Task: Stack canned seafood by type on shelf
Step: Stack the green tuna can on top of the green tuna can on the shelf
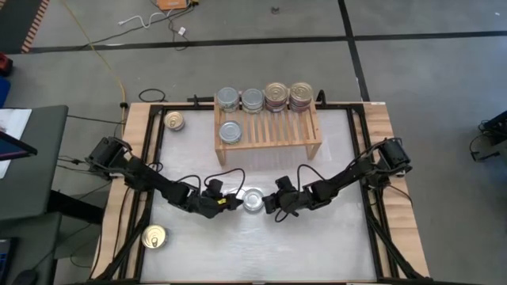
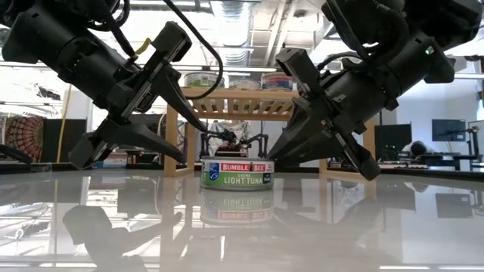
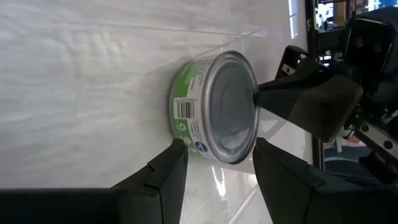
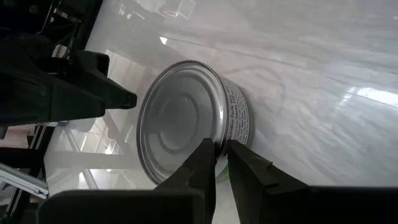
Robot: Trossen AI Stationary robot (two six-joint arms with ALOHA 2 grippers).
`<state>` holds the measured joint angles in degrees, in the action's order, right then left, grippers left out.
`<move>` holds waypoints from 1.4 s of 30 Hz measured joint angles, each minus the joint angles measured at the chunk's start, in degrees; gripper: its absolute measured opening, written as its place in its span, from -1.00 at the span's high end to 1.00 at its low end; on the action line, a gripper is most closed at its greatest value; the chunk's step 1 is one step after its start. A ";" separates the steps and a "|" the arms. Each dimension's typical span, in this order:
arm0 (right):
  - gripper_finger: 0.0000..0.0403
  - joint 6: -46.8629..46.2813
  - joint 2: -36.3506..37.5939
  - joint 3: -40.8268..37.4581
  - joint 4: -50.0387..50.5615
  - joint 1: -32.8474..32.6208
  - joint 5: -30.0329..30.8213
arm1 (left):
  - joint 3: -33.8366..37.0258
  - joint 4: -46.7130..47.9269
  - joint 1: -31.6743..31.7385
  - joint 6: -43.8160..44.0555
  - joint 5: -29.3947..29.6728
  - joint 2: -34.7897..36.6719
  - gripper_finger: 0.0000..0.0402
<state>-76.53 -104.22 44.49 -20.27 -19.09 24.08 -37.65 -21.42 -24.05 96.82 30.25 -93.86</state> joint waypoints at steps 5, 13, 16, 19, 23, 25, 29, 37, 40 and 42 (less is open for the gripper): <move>0.65 0.04 0.00 0.00 0.02 -0.01 -0.01 | 0.00 -0.01 0.00 -0.15 -0.33 0.00 0.10; 0.65 0.04 0.00 0.00 0.07 -0.03 -0.01 | 0.00 0.12 0.00 -1.83 -2.67 0.00 -0.25; 0.66 -1.21 0.00 0.00 0.65 -0.03 -0.01 | 0.00 0.12 0.00 -1.73 0.28 0.00 -0.33; 0.70 -2.33 0.00 0.02 1.23 -0.05 0.10 | 0.00 0.10 0.02 1.70 1.40 0.00 -0.34; 0.77 -1.62 0.02 0.02 1.14 -0.05 0.23 | 0.00 0.10 0.00 4.89 1.46 0.00 -0.34; 0.80 -1.54 0.02 0.02 1.16 -0.05 0.23 | 0.00 0.07 0.02 5.79 1.52 0.00 -0.34; 0.86 -1.44 0.02 0.02 1.28 -0.05 0.27 | 0.00 0.05 0.04 6.54 1.95 0.00 -0.34; 0.88 -1.44 0.02 0.02 1.39 -0.05 0.26 | 0.00 -2.56 0.04 5.71 3.09 0.00 -0.34; 0.89 -2.71 0.02 0.02 1.93 -0.05 0.21 | 0.00 -3.49 0.04 4.36 3.10 0.00 -0.34; 0.90 -2.99 0.02 0.02 2.16 -0.05 0.13 | 0.00 -3.47 0.04 3.54 3.08 0.00 -0.34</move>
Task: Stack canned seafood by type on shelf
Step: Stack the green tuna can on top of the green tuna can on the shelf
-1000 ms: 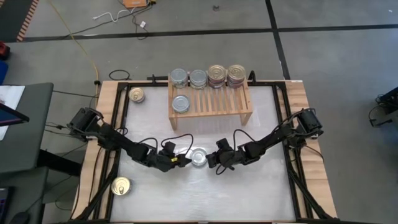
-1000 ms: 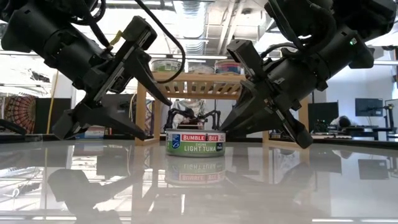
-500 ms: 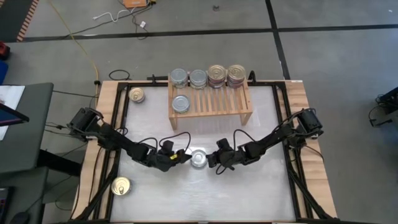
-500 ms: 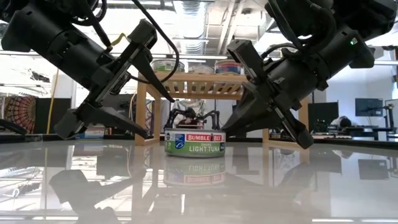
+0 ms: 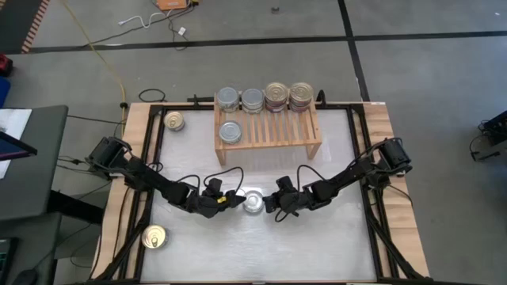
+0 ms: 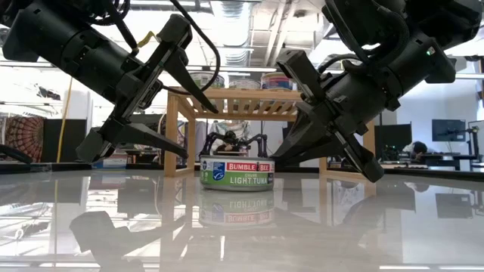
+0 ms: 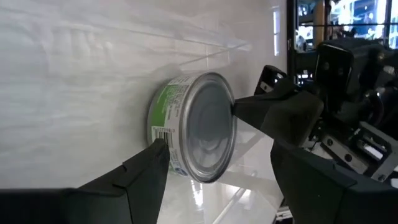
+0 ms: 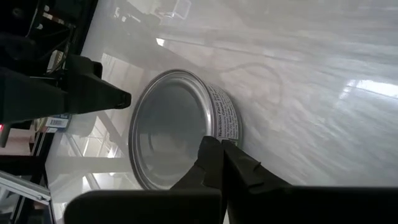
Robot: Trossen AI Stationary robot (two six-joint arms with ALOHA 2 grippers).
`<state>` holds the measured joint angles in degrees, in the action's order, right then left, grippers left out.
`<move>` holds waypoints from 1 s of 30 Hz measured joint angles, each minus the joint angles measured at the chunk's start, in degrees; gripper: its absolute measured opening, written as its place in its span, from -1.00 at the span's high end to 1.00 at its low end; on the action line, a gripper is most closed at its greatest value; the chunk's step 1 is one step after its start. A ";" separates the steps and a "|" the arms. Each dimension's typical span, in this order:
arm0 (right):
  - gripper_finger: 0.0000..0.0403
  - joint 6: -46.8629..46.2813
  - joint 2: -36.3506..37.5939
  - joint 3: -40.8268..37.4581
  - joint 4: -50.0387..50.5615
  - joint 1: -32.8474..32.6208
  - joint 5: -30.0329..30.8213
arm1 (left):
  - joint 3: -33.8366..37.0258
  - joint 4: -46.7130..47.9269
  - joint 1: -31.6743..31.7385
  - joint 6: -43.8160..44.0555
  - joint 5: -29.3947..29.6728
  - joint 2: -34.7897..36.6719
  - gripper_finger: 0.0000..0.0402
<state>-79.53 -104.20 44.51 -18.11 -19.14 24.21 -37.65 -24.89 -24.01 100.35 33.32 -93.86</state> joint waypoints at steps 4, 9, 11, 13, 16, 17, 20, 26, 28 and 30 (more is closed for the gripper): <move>0.89 -1.17 0.00 0.00 0.50 0.00 -0.16 | 0.00 0.09 0.00 -1.31 -0.41 0.00 -0.34; 0.90 -2.12 0.00 0.00 2.48 -0.02 -0.38 | 0.00 0.15 0.00 -1.28 -0.84 0.00 -0.34; 0.90 -2.12 0.00 0.00 2.43 0.00 -0.57 | 0.00 0.44 0.00 -0.99 -0.93 0.00 -0.34; 0.89 -1.75 -0.13 -0.16 3.80 -0.01 -1.07 | 0.00 0.94 0.00 -0.65 -0.97 0.00 -0.34; 0.89 -2.79 -0.13 -0.09 3.83 -0.07 -1.20 | -0.85 3.51 0.00 -0.58 -1.06 0.00 -0.34; 0.89 -2.89 -0.13 -0.09 3.87 -0.07 -1.21 | -1.38 4.55 0.00 -0.59 -1.10 0.00 -0.34; 0.89 -2.79 -0.12 -0.09 3.44 -0.06 -1.19 | -2.74 7.67 0.00 -0.91 -1.08 0.00 -0.34; 0.86 -1.68 0.01 -0.10 2.89 -0.04 -1.29 | -2.99 8.07 0.00 -0.70 -1.07 0.00 -0.34; 0.84 -1.12 0.23 -0.13 3.07 0.17 -1.82 | -2.99 8.00 0.00 -1.04 -1.07 0.00 -0.34; 0.82 -1.01 1.02 -0.13 3.57 0.22 -1.89 | -2.99 7.95 0.00 -1.10 -1.05 0.00 -0.34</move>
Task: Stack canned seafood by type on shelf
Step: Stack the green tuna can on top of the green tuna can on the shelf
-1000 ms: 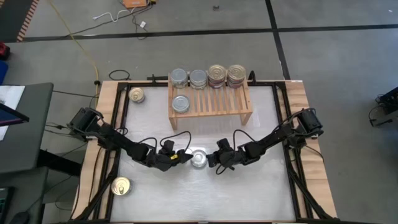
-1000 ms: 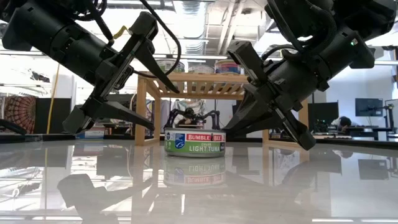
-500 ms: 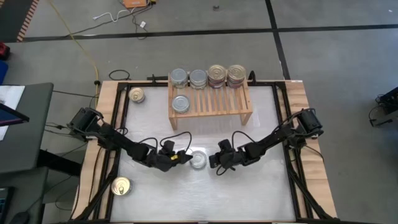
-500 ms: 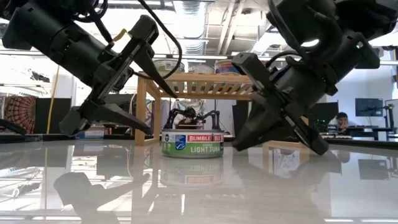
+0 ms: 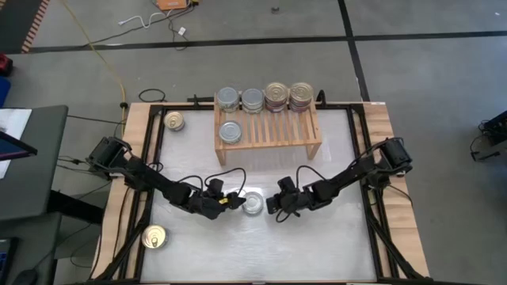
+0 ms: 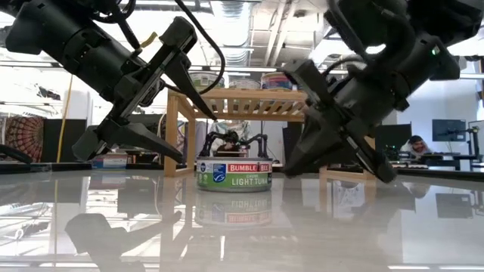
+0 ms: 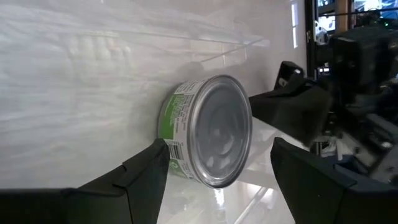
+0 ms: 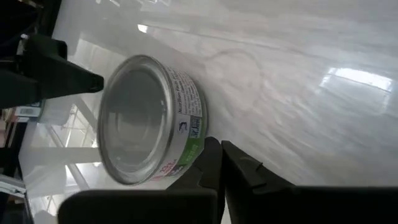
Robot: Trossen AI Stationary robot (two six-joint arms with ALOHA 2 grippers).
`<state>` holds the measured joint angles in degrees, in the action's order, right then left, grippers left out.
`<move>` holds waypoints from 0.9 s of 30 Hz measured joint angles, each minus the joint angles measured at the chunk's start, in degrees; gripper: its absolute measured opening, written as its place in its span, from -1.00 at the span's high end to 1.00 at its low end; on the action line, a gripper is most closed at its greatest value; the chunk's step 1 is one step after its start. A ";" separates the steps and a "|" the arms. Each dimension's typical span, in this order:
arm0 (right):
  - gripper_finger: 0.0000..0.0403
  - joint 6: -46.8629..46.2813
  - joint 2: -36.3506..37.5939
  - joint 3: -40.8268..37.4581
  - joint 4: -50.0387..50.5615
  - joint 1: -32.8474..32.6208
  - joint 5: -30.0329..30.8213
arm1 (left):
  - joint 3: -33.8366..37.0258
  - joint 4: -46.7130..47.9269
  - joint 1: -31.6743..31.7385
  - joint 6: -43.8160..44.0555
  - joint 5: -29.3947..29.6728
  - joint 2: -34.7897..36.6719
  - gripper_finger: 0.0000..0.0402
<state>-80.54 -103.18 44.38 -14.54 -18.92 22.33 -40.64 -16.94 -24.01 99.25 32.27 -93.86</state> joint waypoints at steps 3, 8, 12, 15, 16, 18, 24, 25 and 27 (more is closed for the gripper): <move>0.77 2.31 1.66 0.02 -0.06 -0.02 0.02 | -0.02 -0.05 0.00 -0.58 -0.02 0.00 -0.34; 0.63 7.29 5.61 0.00 0.85 0.32 0.02 | -0.02 -0.32 0.00 -1.51 0.00 0.00 -0.34; 0.44 8.96 6.74 0.02 0.78 1.06 0.04 | -0.02 -0.28 0.00 -1.56 -0.02 0.00 -0.34; 0.25 7.73 4.79 0.11 -0.34 1.11 0.09 | -0.02 -0.29 0.00 -1.56 0.00 0.00 -0.34; 0.19 6.65 3.64 0.11 -0.72 0.99 0.07 | -0.02 -0.26 0.00 -1.57 -0.01 0.00 -0.34; 0.05 5.59 1.42 0.11 -2.41 0.92 0.03 | -0.02 -0.19 0.00 -1.60 0.00 0.00 -0.34; -0.19 7.42 0.01 0.11 -5.52 1.94 0.03 | -0.02 -0.09 0.00 -2.34 0.00 0.00 -0.34; -0.19 7.42 -0.01 0.11 -5.89 2.12 0.06 | -0.02 -0.08 0.00 -2.51 0.00 0.00 -0.34; -0.17 7.43 -0.01 0.11 -6.29 2.41 0.04 | -0.02 -0.06 0.00 -2.56 0.00 0.00 -0.34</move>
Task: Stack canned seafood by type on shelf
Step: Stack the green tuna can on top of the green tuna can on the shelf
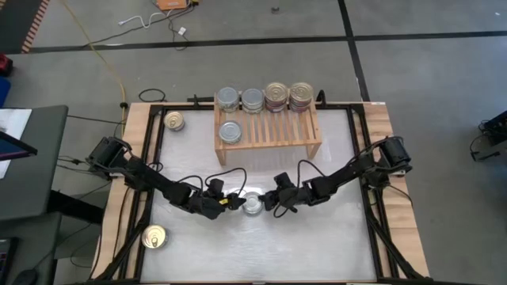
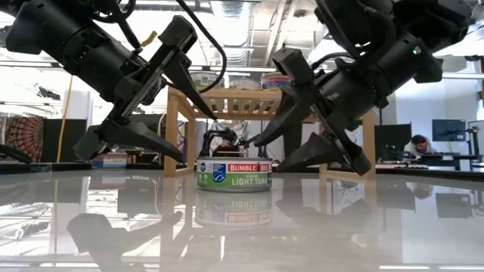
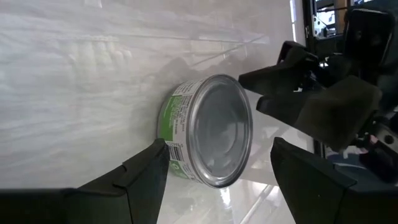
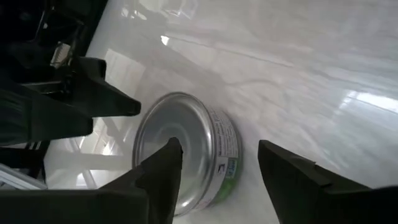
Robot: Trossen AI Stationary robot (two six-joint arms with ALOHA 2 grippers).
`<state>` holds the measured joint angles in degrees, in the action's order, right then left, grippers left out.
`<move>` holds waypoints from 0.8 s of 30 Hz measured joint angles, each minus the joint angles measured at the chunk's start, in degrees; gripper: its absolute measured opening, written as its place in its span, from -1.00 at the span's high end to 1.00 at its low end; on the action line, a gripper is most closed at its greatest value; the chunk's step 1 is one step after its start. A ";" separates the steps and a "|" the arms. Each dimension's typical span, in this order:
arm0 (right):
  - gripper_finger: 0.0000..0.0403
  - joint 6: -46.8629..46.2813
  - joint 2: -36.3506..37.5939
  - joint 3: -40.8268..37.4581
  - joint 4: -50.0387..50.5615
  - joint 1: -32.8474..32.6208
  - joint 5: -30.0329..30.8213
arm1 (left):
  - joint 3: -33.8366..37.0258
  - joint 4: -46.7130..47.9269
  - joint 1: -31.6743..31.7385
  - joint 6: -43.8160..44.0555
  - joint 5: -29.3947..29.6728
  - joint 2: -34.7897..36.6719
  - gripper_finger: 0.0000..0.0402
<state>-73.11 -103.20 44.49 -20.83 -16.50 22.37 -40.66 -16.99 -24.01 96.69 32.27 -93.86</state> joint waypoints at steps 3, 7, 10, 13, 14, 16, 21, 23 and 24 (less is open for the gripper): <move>-0.06 -0.83 0.00 0.00 0.25 0.03 -0.34 | 0.00 -0.01 0.18 0.02 0.00 0.00 -0.34; 0.14 -1.55 0.00 0.00 0.07 -0.08 -0.42 | 0.00 -0.02 0.53 -0.01 0.02 0.00 -0.34; 0.28 -2.16 -0.03 0.00 -0.94 -0.31 -0.42 | 0.00 -0.02 0.71 -0.03 0.02 0.00 -0.34; 0.38 -1.85 -0.21 0.02 -1.14 -0.38 -0.42 | 0.00 -0.05 0.84 -0.03 0.02 0.00 -0.34; 0.40 -1.86 -0.22 0.02 -0.97 -0.38 -0.42 | 0.00 -0.02 0.91 -0.03 0.02 0.00 -0.34; 0.42 -1.70 -0.22 0.02 -0.72 -0.38 -0.42 | 0.00 -0.02 0.94 -0.03 0.04 0.00 -0.34; 0.42 -0.10 -0.22 0.02 -0.63 -0.38 -0.42 | 0.00 -0.02 0.96 -0.05 0.04 0.00 -0.34; 0.41 -0.58 -0.24 0.02 0.74 -0.38 -0.42 | 0.00 -0.02 1.13 -0.05 0.02 0.00 -0.34; 0.41 -0.73 -0.24 0.02 0.83 -0.38 -0.42 | 0.00 -0.05 1.18 -0.05 0.04 0.00 -0.34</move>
<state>-73.84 -103.44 44.51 -20.00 -16.88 21.96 -40.66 -17.04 -22.83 96.64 32.31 -93.86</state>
